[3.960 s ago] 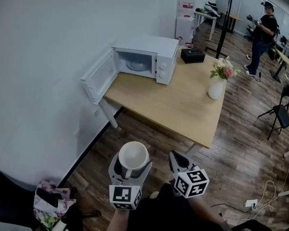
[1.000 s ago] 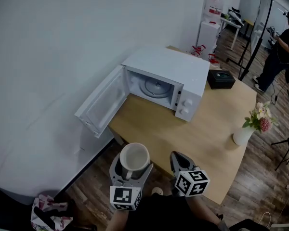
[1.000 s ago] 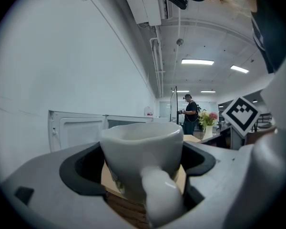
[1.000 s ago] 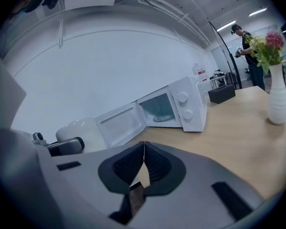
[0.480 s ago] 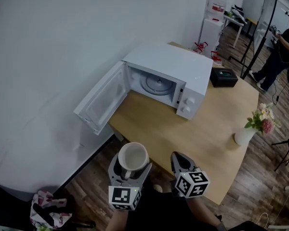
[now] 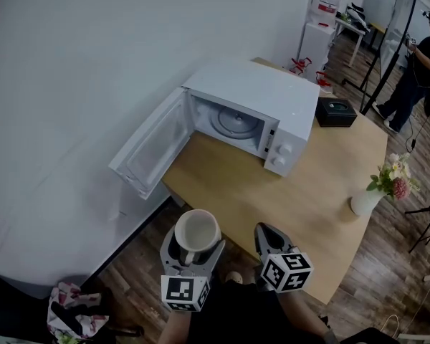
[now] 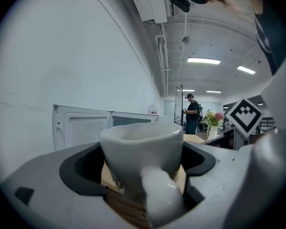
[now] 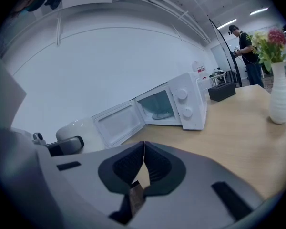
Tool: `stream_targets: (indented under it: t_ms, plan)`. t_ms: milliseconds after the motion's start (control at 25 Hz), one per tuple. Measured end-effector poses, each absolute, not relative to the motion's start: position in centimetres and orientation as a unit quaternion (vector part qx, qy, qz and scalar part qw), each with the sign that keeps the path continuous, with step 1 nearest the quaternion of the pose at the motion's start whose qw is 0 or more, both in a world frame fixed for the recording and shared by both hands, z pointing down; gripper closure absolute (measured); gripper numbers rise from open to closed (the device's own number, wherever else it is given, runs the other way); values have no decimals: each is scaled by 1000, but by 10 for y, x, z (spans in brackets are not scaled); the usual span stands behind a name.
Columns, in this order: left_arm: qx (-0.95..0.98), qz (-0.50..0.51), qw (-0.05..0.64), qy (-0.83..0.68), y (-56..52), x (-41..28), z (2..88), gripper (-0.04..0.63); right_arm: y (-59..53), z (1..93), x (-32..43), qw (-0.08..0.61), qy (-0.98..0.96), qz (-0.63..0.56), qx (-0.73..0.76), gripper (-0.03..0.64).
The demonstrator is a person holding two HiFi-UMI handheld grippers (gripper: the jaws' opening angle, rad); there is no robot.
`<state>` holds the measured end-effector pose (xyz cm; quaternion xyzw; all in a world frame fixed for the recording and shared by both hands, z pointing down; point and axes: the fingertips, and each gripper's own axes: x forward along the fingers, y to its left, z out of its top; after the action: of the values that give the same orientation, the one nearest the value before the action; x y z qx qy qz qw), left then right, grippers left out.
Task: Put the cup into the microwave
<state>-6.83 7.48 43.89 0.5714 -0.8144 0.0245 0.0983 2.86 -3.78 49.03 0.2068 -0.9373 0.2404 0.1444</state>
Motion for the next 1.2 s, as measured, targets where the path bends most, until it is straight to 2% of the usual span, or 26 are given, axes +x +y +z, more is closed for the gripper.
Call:
stream_targets:
  t_ms: [1200]
  plan:
    - [655, 38, 119, -746, -43, -151, 442, 117, -115, 488, -42, 152, -916, 245, 278, 623]
